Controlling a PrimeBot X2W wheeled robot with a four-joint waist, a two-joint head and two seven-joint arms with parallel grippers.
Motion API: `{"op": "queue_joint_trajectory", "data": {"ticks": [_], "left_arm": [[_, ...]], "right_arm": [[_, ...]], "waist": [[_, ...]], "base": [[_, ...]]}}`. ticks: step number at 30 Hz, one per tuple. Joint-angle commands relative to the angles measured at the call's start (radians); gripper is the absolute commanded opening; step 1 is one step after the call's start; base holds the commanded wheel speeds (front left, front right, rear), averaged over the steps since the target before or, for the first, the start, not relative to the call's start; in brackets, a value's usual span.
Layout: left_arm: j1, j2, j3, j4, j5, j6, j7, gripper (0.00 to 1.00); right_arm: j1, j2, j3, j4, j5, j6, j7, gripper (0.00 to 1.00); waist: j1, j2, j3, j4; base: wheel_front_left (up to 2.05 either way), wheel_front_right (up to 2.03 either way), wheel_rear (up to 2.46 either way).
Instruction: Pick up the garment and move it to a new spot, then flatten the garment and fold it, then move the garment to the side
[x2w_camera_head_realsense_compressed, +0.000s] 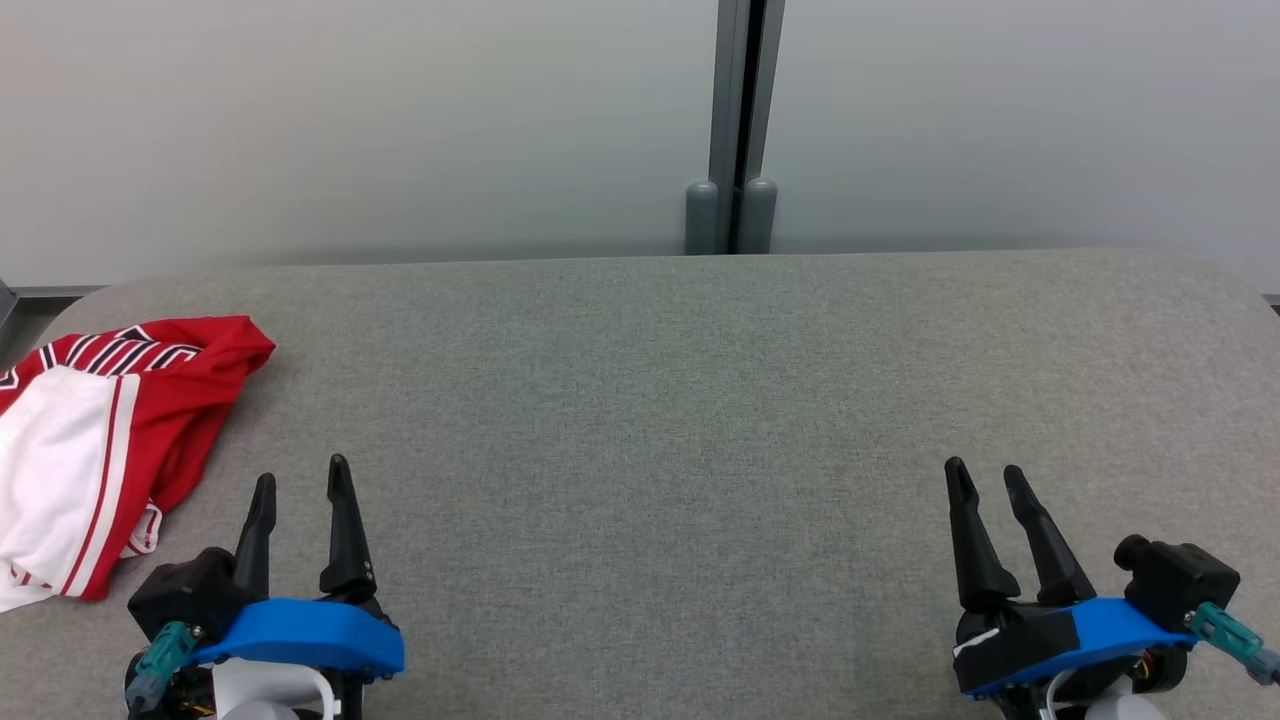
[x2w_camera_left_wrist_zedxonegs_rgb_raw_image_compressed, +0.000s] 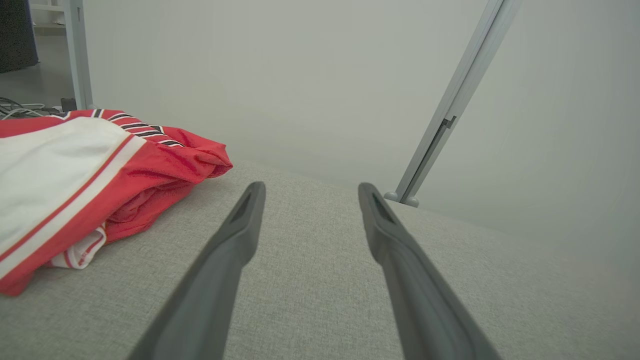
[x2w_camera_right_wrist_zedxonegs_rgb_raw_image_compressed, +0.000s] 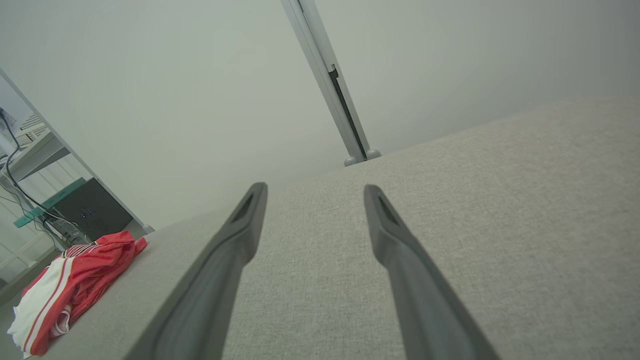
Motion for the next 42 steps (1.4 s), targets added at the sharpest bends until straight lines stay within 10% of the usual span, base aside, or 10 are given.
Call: {"op": "queue_joint_trajectory", "data": {"ticks": [1,42], "left_arm": [[-0.017,0.005,-0.006,-0.002,0.023,0.004,-0.009,1.0],[-0.027,0.018,0.003,0.106,0.271,0.009,-0.085,1.0]], "right_arm": [[-0.02,-0.008,0.003,-0.003,-0.023,0.002,-0.01,1.0],[-0.041,-0.01,-0.004,0.096,-0.349,0.003,-0.085,1.0]], "waist": [[0.0001,0.0,0.0,0.001],[0.0001,0.0,-0.013,0.017]], "base": [[0.0,0.0,0.0],[0.0,0.0,0.0]]}}
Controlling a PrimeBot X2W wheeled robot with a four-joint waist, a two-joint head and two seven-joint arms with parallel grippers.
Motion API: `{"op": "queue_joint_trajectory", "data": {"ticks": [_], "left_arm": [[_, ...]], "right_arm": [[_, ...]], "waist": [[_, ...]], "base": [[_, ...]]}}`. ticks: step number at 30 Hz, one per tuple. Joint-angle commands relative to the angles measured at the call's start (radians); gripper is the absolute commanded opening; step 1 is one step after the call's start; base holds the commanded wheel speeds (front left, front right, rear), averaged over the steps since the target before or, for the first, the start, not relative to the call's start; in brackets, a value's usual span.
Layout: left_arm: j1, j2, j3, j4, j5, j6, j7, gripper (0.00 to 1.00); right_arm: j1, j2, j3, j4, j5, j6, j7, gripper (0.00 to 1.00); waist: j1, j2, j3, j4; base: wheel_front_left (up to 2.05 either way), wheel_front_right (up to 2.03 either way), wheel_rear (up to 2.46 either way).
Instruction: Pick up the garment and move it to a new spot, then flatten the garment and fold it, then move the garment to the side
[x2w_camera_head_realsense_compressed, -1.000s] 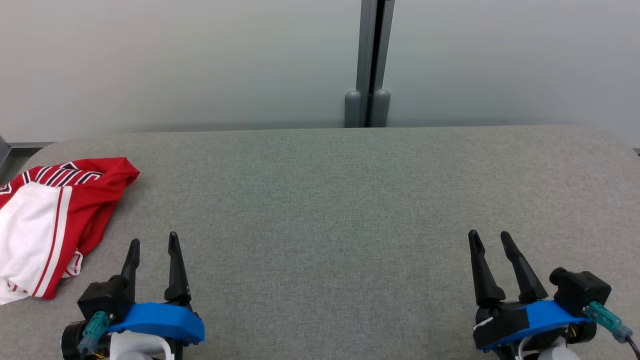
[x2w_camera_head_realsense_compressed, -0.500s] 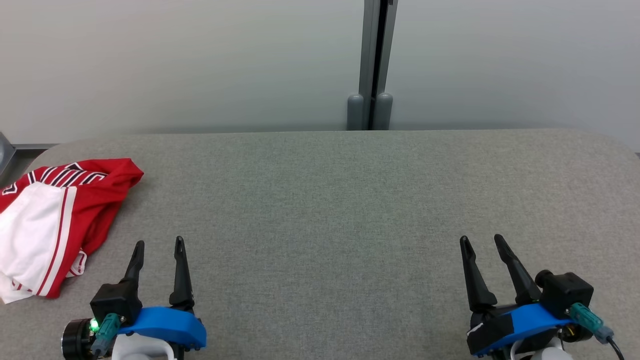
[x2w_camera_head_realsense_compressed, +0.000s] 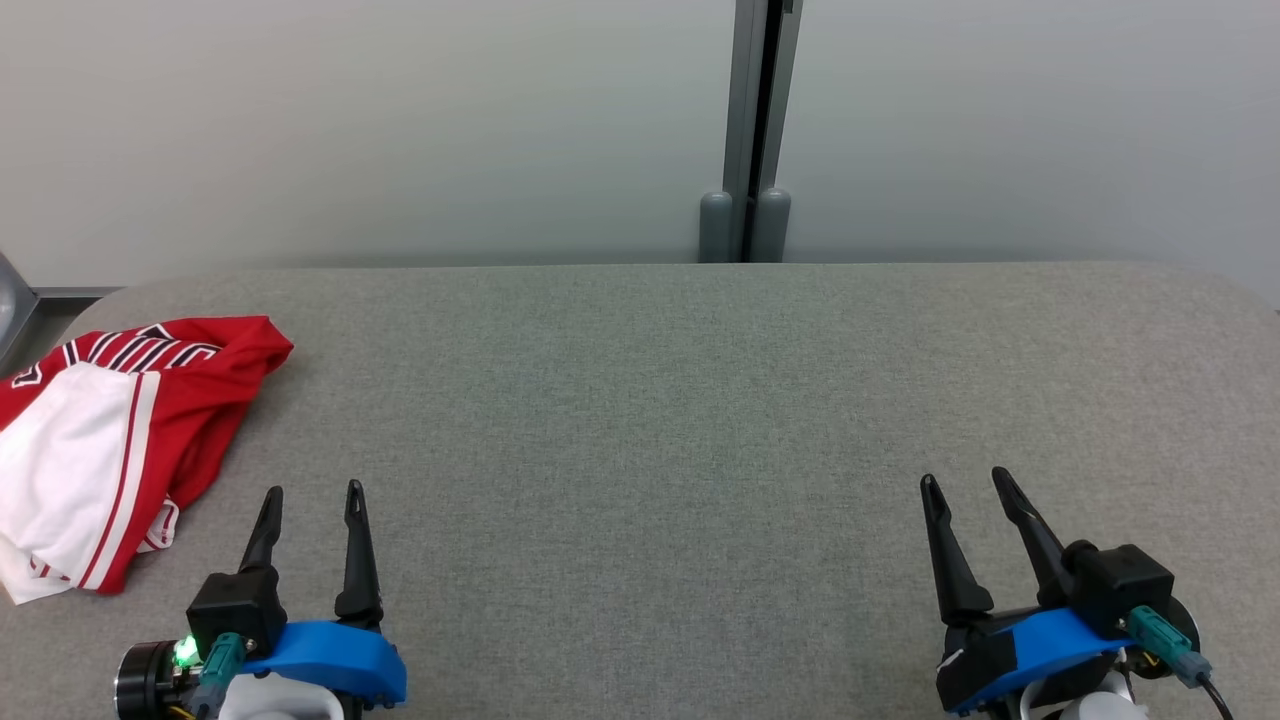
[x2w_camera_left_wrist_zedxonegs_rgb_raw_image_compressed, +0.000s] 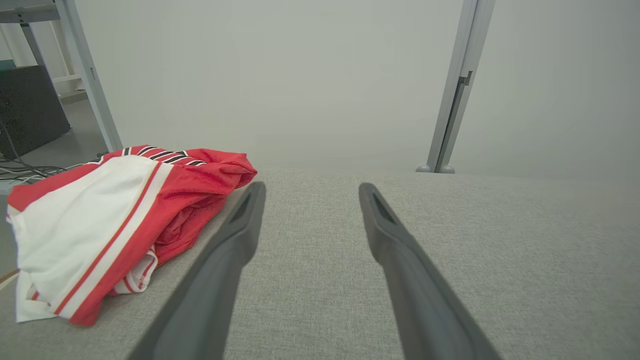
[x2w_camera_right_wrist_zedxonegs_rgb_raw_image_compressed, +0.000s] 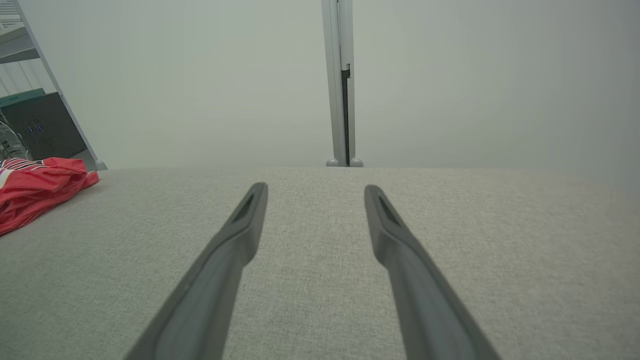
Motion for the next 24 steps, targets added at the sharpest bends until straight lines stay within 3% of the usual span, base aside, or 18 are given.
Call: {"op": "queue_joint_trajectory", "data": {"ticks": [1,24], "left_arm": [[-0.015,0.004,0.0,0.001,-0.002,0.001,-0.005,1.0],[-0.022,0.0,0.009,0.014,-0.005,0.003,-0.004,1.0]], "right_arm": [[-0.011,-0.007,-0.001,0.004,-0.002,0.002,-0.006,1.0],[-0.02,-0.007,-0.029,0.032,0.01,0.002,-0.006,1.0]], "waist": [[0.0,0.0,0.001,-0.001],[0.0,0.0,0.013,-0.001]], "base": [[0.0,0.0,0.0],[0.0,0.0,0.0]]}}
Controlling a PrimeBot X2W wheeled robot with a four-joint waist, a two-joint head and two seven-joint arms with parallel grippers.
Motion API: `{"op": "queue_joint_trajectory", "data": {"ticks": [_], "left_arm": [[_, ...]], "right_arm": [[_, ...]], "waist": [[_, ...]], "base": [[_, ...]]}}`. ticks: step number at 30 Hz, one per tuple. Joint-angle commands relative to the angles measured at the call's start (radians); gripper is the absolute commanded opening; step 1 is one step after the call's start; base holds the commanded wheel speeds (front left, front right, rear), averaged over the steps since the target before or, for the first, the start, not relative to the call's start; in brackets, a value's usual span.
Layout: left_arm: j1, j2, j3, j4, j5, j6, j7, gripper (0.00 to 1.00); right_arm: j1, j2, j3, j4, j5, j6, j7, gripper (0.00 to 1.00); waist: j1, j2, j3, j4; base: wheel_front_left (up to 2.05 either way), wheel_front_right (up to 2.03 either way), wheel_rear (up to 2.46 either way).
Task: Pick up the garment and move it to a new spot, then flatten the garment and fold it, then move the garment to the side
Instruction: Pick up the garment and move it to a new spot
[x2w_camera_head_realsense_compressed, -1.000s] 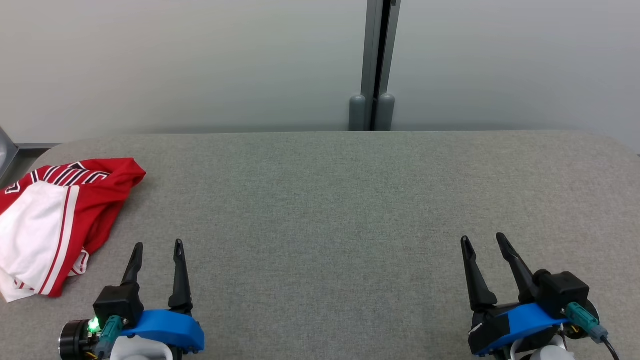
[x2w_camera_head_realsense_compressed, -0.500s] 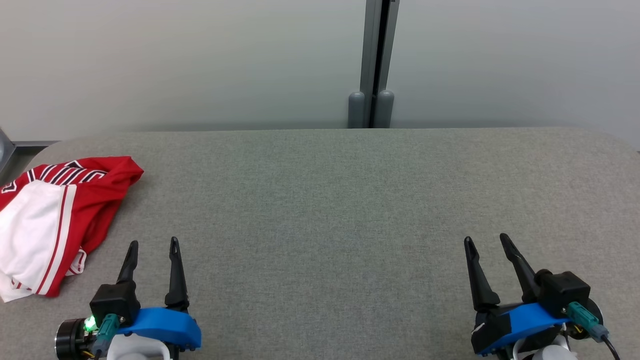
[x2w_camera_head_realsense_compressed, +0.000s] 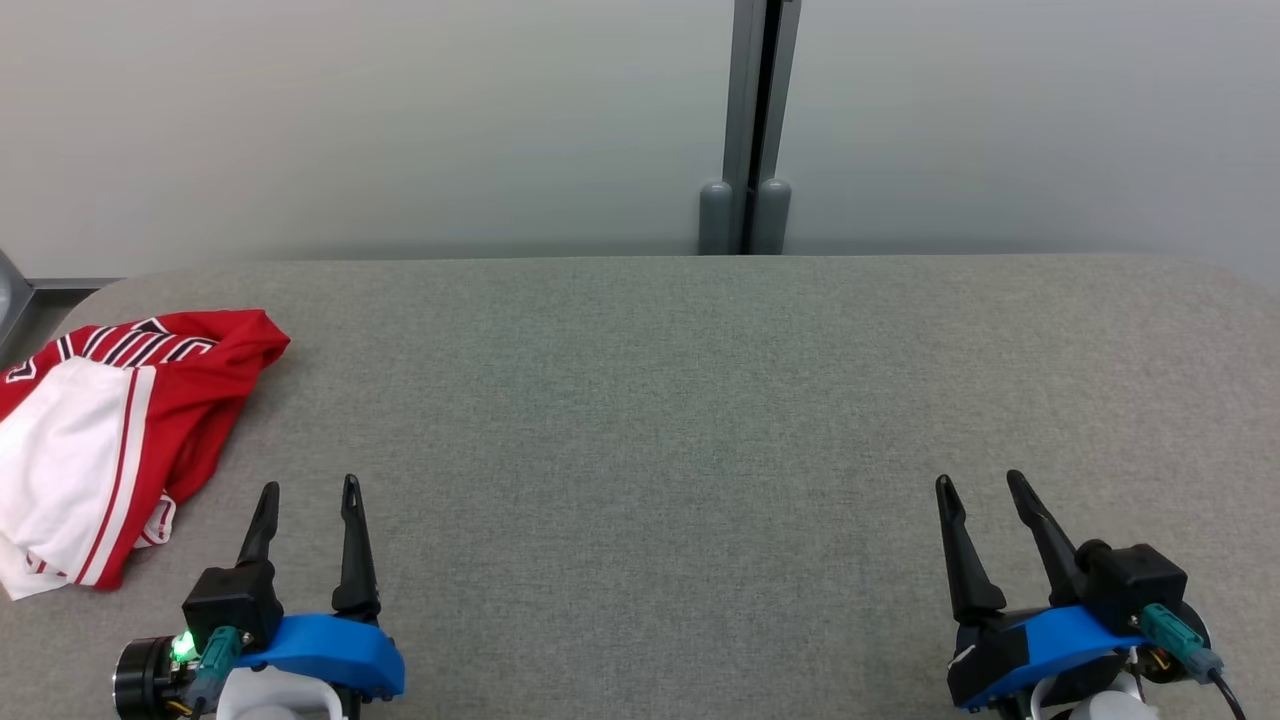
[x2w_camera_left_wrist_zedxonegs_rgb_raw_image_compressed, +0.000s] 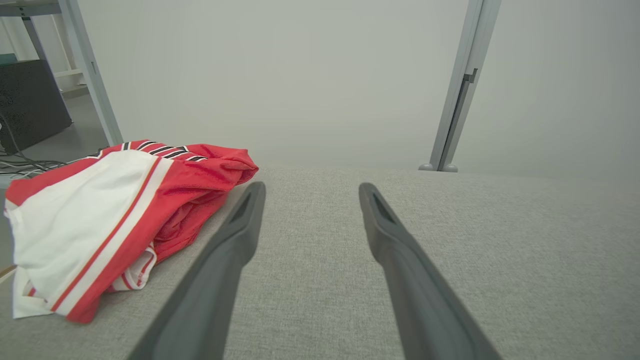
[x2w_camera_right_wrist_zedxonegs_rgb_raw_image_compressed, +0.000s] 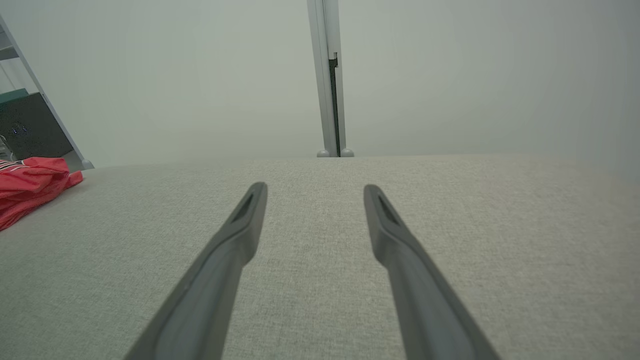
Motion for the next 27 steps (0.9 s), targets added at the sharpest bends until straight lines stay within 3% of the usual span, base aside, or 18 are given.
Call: {"op": "queue_joint_trajectory", "data": {"ticks": [1,8,27], "left_arm": [[-0.012,0.002,0.002,0.002,0.002,0.001,-0.003,1.0],[-0.03,0.008,0.006,0.001,0.008,0.005,-0.003,1.0],[-0.008,0.023,0.054,-0.044,0.003,0.027,-0.003,1.0]], "right_arm": [[-0.012,-0.007,-0.003,0.001,0.003,0.002,-0.006,1.0],[-0.006,-0.006,-0.007,0.006,0.01,0.002,-0.005,1.0],[-0.021,-0.006,-0.009,0.001,-0.007,0.002,-0.005,1.0]], "waist": [[0.0,0.0,0.002,0.004],[0.0,0.0,0.009,0.06],[0.0,0.0,0.037,0.368]], "base": [[0.0,0.0,0.0],[0.0,0.0,0.0],[0.0,0.0,0.0]]}}
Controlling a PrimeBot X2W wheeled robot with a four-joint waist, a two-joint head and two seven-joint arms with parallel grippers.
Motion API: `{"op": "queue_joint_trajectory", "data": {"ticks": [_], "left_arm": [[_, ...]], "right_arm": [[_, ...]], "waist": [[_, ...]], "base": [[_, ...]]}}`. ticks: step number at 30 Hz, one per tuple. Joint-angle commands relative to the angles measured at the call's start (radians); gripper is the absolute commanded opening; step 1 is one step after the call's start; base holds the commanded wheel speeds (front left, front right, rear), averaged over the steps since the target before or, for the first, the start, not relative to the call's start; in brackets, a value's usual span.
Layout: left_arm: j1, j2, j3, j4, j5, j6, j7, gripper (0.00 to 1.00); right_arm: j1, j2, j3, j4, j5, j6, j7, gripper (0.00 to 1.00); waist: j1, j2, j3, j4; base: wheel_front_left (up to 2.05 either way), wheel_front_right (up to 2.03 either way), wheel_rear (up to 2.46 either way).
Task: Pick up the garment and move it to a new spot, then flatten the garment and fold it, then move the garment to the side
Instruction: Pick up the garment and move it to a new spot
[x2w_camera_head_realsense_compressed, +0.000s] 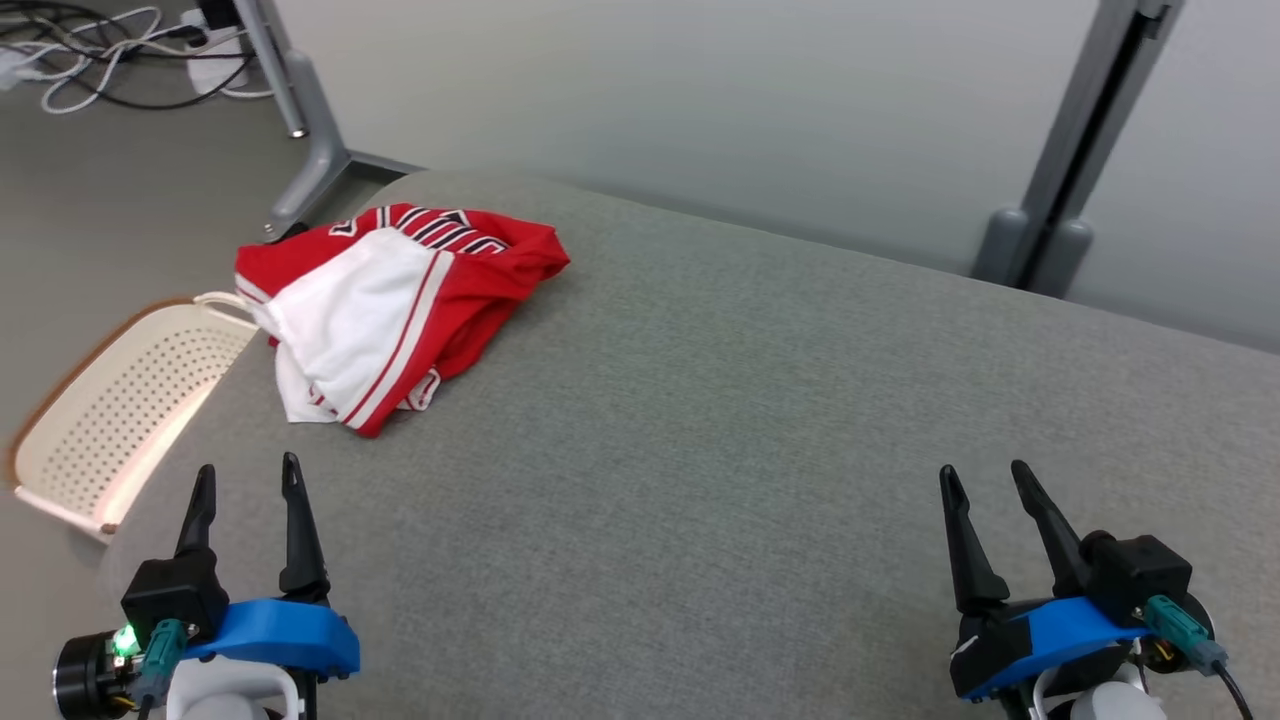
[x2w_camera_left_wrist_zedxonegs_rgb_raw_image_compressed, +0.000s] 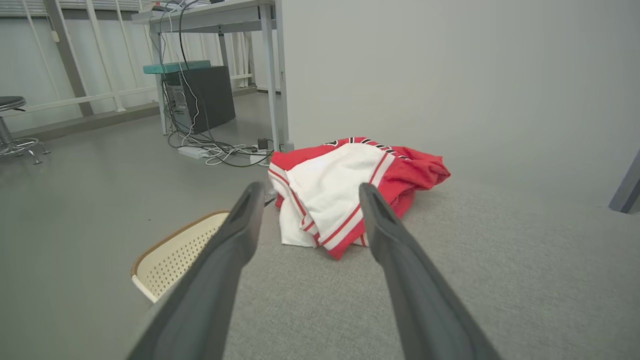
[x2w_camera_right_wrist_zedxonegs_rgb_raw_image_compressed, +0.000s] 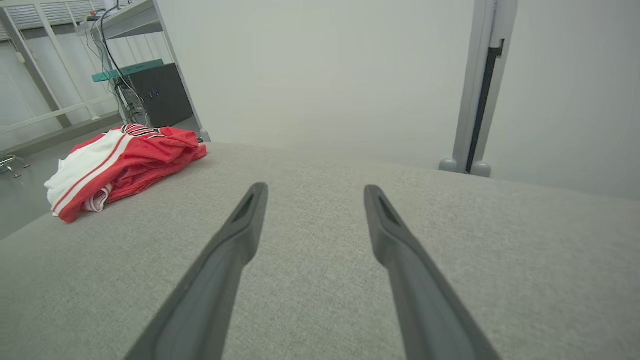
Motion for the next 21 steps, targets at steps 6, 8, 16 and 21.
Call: {"op": "queue_joint_trajectory", "data": {"ticks": [6,8,16,21], "left_arm": [[0.01,0.003,0.016,-0.022,0.003,0.01,-0.003,1.0],[0.012,0.005,0.023,-0.026,0.002,0.012,-0.003,1.0],[0.029,0.01,0.053,-0.049,-0.001,0.02,-0.003,1.0],[0.014,0.01,0.069,-0.057,-0.015,0.011,-0.003,1.0]], "right_arm": [[-0.008,-0.006,0.0,-0.007,-0.016,0.001,-0.004,1.0],[-0.011,-0.006,0.003,-0.006,-0.017,0.001,-0.004,1.0],[-0.022,-0.006,0.019,-0.004,-0.022,0.001,-0.004,1.0],[-0.019,-0.006,0.024,-0.011,-0.032,0.001,-0.004,1.0]], "waist": [[0.0,-0.0001,0.027,0.099],[0.0,-0.0001,0.029,0.118],[0.0,-0.0001,0.033,0.137],[0.0,-0.0001,0.045,0.112]], "base": [[0.0,0.0,0.0],[0.0,0.0,0.0],[0.0,0.0,0.0],[0.0,0.0,0.0]]}}
